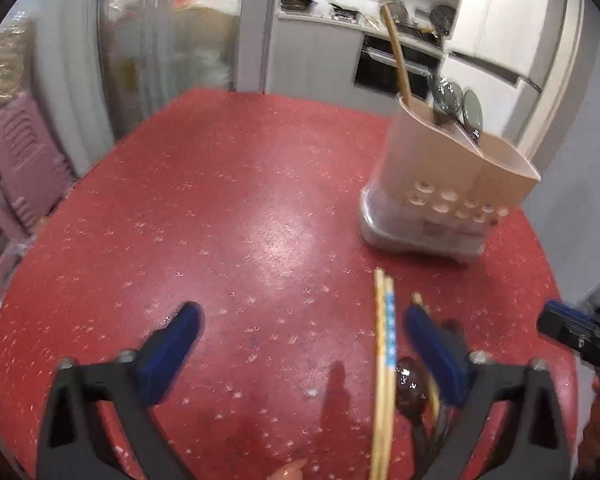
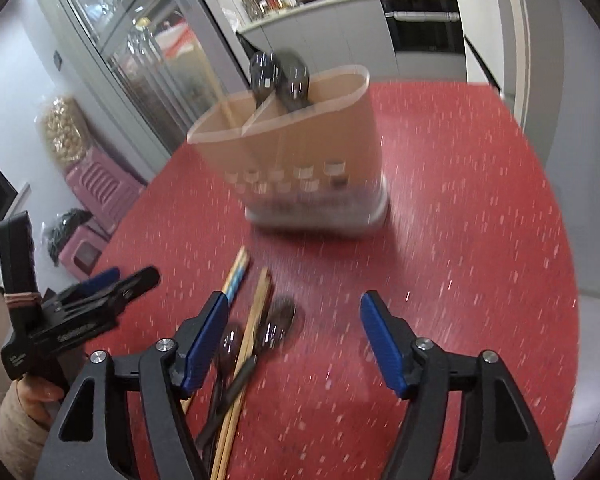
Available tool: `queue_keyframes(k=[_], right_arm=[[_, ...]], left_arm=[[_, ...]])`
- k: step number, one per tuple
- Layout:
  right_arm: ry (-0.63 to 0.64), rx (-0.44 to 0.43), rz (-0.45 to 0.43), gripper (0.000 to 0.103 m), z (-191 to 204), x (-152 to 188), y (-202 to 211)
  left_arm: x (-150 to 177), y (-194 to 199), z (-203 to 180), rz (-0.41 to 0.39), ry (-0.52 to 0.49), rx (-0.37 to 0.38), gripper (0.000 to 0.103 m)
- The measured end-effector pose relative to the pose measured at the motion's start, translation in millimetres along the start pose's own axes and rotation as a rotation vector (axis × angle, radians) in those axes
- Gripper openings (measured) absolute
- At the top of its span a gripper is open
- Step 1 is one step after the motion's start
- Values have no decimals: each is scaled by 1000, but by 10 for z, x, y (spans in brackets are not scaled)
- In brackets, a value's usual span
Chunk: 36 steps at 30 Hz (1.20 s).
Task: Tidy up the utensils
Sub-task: 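Move both grippers back over the remaining utensils on the table, then close the right gripper on a dark spoon beside the chopsticks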
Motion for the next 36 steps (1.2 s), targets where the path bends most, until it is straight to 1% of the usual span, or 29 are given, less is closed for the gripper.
queue_keyframes(k=[4,9,14,19,23,26,29,31,32,34,35,36], right_arm=[[-22,10,57,74,42,227,-104],[-60,25,115,74,56,380,-214],[-127,-23,184,73,86,473,-356],[-192,-58,230,56,124,455,-510],[-210,-79,252,52,181,429,-626],[-208,-81,257,47,236,461,-686],[-198,-65,260,39,276,461,-719],[-193,-55,262,30,273,455,-713],[-187,-48,265,27,277,459,-719],[-182,-38,268,15,292,456,-746],[-182,-36,269,14,291,454,-755],[-186,-50,268,10,298,453,-758]], left_arm=[[157,-96,24,27,-22,-20,103],[331,-270,68,87,-46,-21,103],[479,-409,63,142,-94,-7,103],[559,-445,93,148,-96,-7,103],[625,-428,190,148,-87,-7,103],[572,-474,172,156,-89,-1,103],[574,-456,126,164,-108,5,103],[562,-468,95,167,-121,14,103],[559,-470,71,167,-127,20,103],[541,-485,9,170,-137,25,103],[533,-493,-12,173,-140,28,103],[526,-508,-35,177,-144,31,103]])
Point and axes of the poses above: each gripper's, at about its wrist camera, not at the fingertips, and y roughly against the way its jaws point, z to its left, x to its underside, the point moved 10 cm from there along -y, roughly the way its jaws point, and after that the axes turned 8 degrees about z, right-handed, at the moved point
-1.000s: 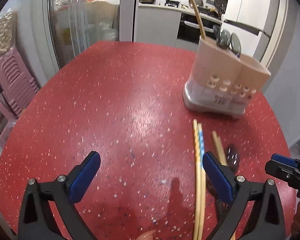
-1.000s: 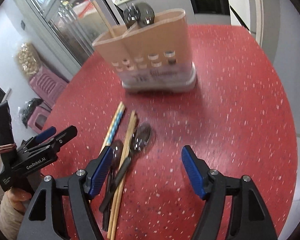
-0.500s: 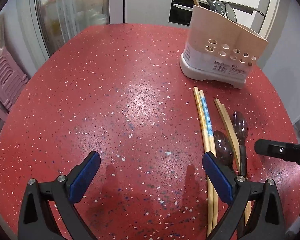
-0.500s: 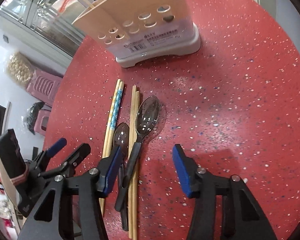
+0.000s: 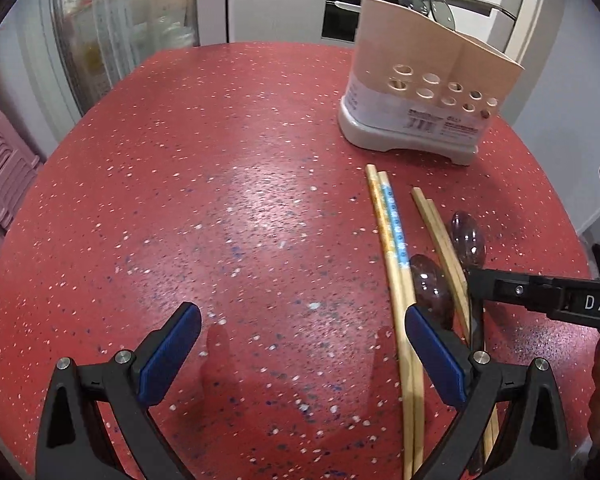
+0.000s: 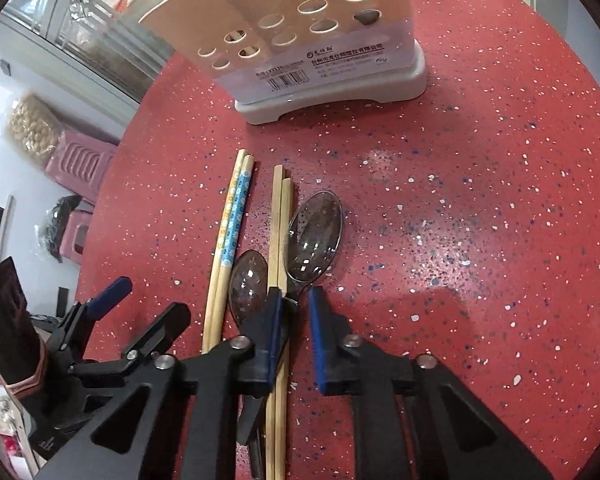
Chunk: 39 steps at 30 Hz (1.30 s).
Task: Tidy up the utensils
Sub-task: 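Close the right gripper on a dark spoon beside the chopsticks, then close the left gripper on a yellow patterned chopstick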
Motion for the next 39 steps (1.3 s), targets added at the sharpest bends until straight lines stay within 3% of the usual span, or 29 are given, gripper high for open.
queue_keyframes(k=[11,22,24,27,30,32,34,39], right_arm=[[-16,-82,-16,5,-93,-25,61],[-29,-131,4,6,-131,-47,71],[-35,-138,10,10,-126,-59,49],[-37,-153,16,27,-99,-75,29],[-30,-144,20,28,-68,-74,6],[-27,-131,20,23,-60,-80,-13],[-23,-110,28,11,-51,-74,-46],[-21,-115,17,6,-80,-84,-28]], left_arm=[[-101,-138,-134,38,-33,-12,103],[-142,-168,-29,38,7,-5,103],[-131,-167,4,38,5,-9,103],[-120,-174,35,42,6,-10,103],[-118,-184,48,41,0,-15,103],[-120,-196,46,42,-8,-22,103],[-124,-203,22,43,-18,-31,103],[-172,-241,-69,53,-55,-59,103]])
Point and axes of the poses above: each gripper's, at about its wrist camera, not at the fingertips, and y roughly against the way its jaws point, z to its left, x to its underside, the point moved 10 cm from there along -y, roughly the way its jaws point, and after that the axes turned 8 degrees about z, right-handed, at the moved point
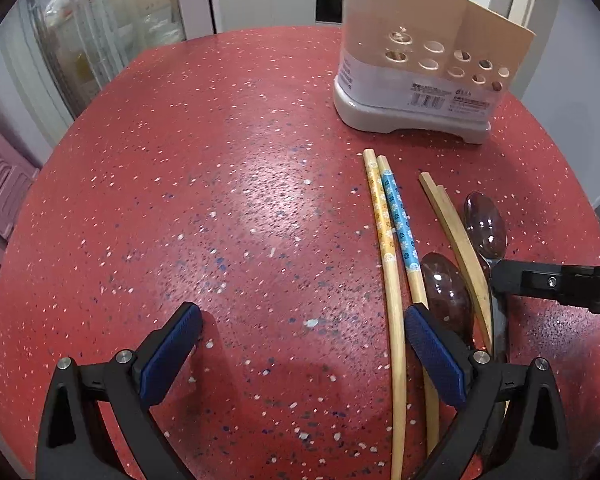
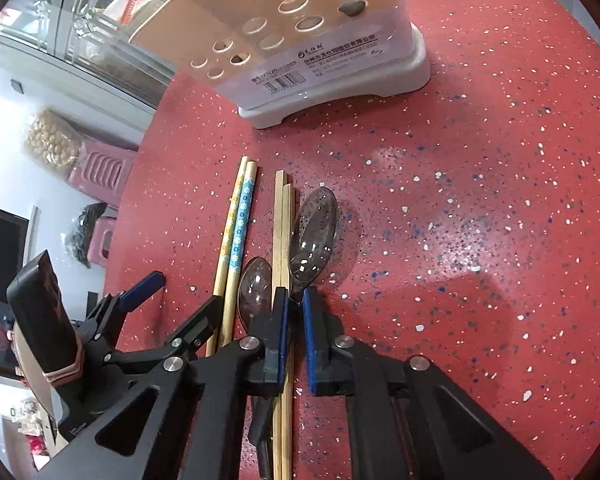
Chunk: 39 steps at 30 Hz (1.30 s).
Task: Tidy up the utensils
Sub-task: 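Close the left gripper on a yellow patterned chopstick, then carry the spoon and the chopstick up over the caddy with both grippers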
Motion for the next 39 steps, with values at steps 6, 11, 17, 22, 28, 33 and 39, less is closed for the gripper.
queue_keyframes(k=[6,11,17,22,28,33,39], right_arm=[[11,-26,-9,5,-16,-11,61],[-26,-69,17,7,-72,-41,10],[-80,-142,18,5,-145,-44,-29],[-44,-165,-25,4,-150,-17,157],[21,-161,-67,4,-97,13,381],[92,-139,-127,4,16,6,651],[160,-128,-217,4,217,-71,1037]], left_arm=[[-114,8,-108,14,-46,15,103],[-237,26,-327,38,-101,33,90],[-243,103,-596,40,-184,53,33],[-156,158,-573,5,-129,93,33],[-107,442,-417,-85,-24,151,33],[-192,750,-291,-179,42,170,33],[-436,1183,-252,-292,76,196,33]])
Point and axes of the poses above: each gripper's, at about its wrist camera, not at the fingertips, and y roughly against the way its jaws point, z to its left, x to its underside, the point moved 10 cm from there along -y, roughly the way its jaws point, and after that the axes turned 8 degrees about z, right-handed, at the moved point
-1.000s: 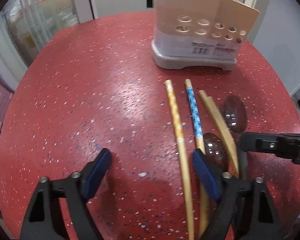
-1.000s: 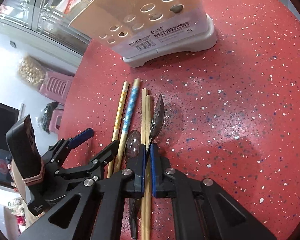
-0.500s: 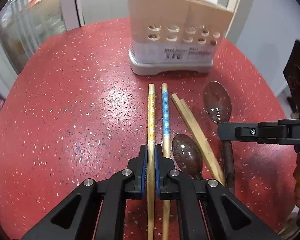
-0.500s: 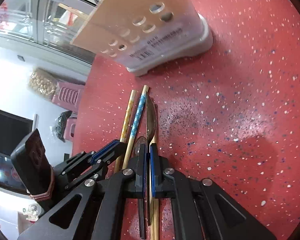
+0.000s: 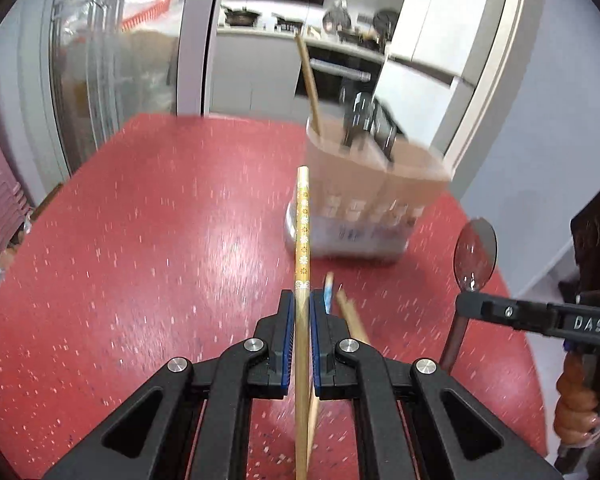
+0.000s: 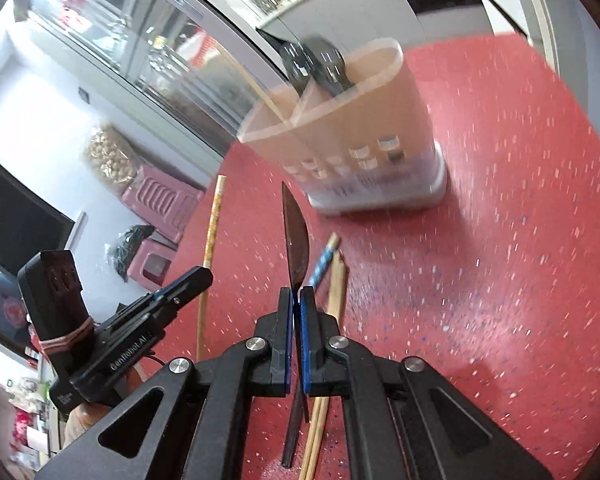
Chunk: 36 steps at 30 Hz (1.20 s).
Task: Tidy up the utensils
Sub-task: 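Carry the spoon and the chopstick up over the caddy with both grippers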
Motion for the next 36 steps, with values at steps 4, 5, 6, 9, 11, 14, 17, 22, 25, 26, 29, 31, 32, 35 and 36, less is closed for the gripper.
queue_keyframes(k=[4,5,6,9,11,14,17,22,25,26,29,31,32,35,36], right_arm=[[44,6,-65,4,137,-200,255],[58,10,-85,4,178,-267,328],[68,13,-101,4,207,-315,388],[95,29,-154,4,330,-523,565],[111,46,-189,4,361,-663,690],[137,79,-232,4,364,-877,854],[160,99,-267,4,408,-1114,958],[196,128,-314,4,475,-1467,1031],[215,147,-333,4,475,-1650,967],[224,155,-338,4,468,-1705,937],[251,179,-349,4,445,-1832,857],[276,202,-357,4,431,-1897,793],[291,216,-365,4,422,-1938,761],[314,228,-377,4,382,-1991,696],[320,234,-381,3,363,-2008,664]], left_arm=[[-303,275,-102,-84,1,17,33],[-382,327,-120,-103,2,21,33],[-454,388,-137,-122,4,26,33],[-694,530,-184,-181,9,45,33],[-859,595,-229,-216,6,49,33],[-1119,606,-279,-250,5,54,33],[-1373,616,-331,-287,5,61,33],[-1767,501,-345,-344,25,79,33],[-1897,381,-351,-371,39,80,33],[-1942,334,-351,-378,45,82,33],[-2077,194,-348,-402,63,85,33],[-2155,109,-351,-419,68,80,33],[-2195,75,-352,-433,69,75,33],[-2271,-14,-351,-467,76,67,33],[-2290,-42,-345,-477,78,61,33]])
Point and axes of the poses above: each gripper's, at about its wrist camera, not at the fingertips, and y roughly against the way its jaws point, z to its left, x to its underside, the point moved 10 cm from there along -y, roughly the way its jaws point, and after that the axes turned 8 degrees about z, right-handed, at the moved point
